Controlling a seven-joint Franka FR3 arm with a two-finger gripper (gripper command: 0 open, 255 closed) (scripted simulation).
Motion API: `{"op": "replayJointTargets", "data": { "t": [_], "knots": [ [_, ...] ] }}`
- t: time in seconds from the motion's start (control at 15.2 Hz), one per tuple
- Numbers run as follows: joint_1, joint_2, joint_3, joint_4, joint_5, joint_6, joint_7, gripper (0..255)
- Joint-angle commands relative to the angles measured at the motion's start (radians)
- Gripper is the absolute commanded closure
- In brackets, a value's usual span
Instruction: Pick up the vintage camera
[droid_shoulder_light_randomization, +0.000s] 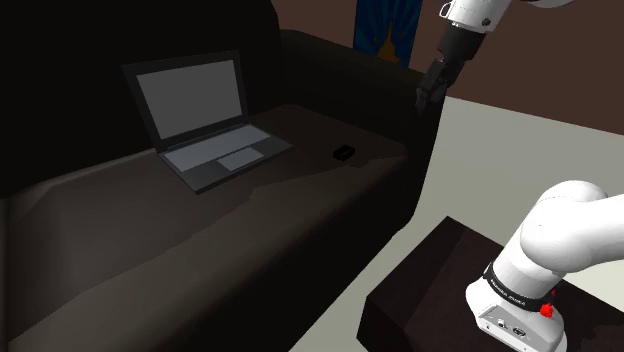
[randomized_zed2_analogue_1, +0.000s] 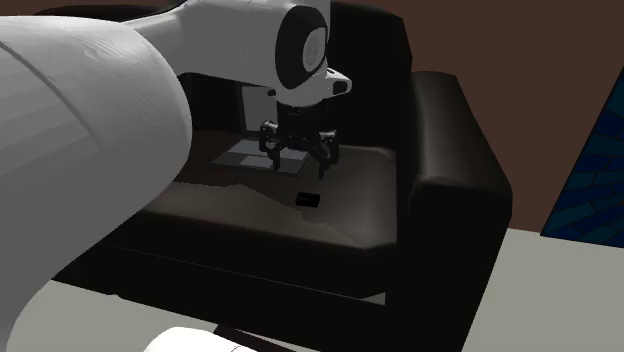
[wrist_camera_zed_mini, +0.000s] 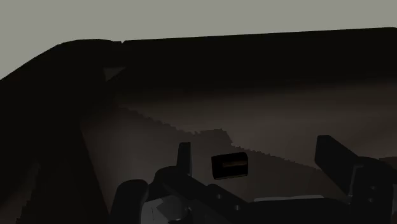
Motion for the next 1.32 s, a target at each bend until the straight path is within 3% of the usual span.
{"op": "replayJointTargets", "data": {
  "t": [0.0, 0.73, 1.25],
  "knots": [
    [0.000, 0.000, 0.000, 0.000, 0.000, 0.000, 0.000, 0],
    [0.011, 0.376, 0.107, 0.056, -0.061, 0.225, 0.024, 0],
    [0.012, 0.659, 0.168, 0.166, -0.150, 0.324, 0.072, 0]
  ]
}}
